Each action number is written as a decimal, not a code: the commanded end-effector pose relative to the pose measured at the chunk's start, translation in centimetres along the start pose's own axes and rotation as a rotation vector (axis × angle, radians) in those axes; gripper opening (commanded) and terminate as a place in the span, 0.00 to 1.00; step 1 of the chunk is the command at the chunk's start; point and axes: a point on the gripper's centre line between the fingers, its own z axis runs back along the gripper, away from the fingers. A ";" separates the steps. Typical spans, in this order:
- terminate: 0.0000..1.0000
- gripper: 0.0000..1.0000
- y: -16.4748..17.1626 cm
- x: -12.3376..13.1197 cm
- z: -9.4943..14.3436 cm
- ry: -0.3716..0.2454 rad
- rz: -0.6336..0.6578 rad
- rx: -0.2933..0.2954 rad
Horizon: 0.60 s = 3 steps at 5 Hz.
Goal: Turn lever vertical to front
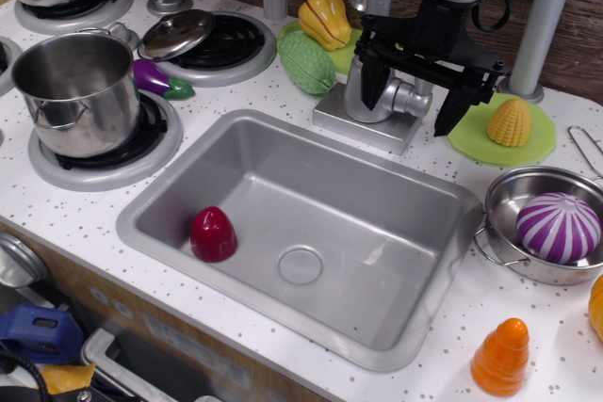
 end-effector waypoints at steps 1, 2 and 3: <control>0.00 1.00 0.0 0.0 0.0 0.000 0.000 0.000; 0.00 1.00 0.0 0.9 0.3 -0.045 -0.008 -0.037; 0.00 1.00 -0.2 2.5 0.6 -0.105 -0.008 -0.013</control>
